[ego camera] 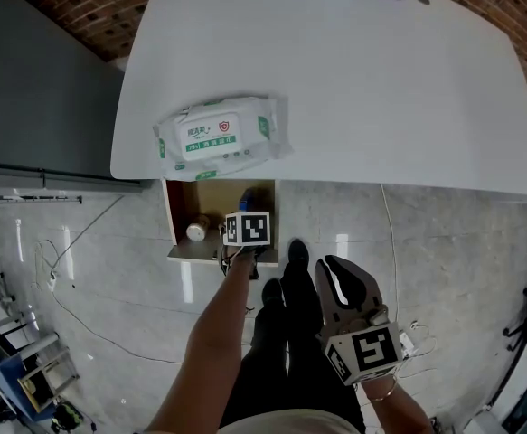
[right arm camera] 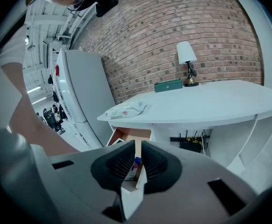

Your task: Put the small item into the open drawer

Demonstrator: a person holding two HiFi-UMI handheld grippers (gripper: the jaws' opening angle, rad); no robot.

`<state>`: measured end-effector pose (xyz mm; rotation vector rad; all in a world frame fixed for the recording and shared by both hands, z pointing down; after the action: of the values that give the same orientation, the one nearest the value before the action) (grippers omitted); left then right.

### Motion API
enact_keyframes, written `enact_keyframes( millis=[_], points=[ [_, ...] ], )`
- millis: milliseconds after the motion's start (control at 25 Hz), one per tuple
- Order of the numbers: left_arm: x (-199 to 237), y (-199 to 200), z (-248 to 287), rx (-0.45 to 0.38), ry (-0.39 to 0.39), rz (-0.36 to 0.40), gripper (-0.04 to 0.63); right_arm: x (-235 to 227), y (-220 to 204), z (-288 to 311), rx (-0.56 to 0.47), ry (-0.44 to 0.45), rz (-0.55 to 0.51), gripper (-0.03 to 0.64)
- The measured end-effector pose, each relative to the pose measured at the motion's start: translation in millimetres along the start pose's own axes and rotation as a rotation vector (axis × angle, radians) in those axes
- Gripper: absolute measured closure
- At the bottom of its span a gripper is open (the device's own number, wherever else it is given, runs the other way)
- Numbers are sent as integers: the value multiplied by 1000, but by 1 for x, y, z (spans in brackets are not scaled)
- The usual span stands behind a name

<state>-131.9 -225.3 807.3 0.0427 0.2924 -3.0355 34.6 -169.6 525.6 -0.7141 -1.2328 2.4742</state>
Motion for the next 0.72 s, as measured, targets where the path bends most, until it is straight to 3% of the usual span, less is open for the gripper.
enact_keyframes(
  millis=[280, 480, 720],
  points=[
    [-1, -1, 3, -3, -8, 9, 499, -1, -3, 1, 9, 6, 3, 577],
    [1, -8, 0, -6, -24, -6, 436, -1, -3, -1, 13, 7, 2, 577],
    [-1, -10, -22, -67, -66, -19, 393, 3, -4, -4, 1, 11, 19, 577]
  ],
)
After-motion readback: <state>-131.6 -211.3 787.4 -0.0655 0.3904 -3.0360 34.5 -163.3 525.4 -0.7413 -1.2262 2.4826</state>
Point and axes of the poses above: the fingertips, and each gripper's own axes: z forward along the fingers, x to its left, y out of its top, the point moved 2 cm from there along -z, backward along the fingers, and after that the axes turned 2 degrees about y, right-handed, at the moved point
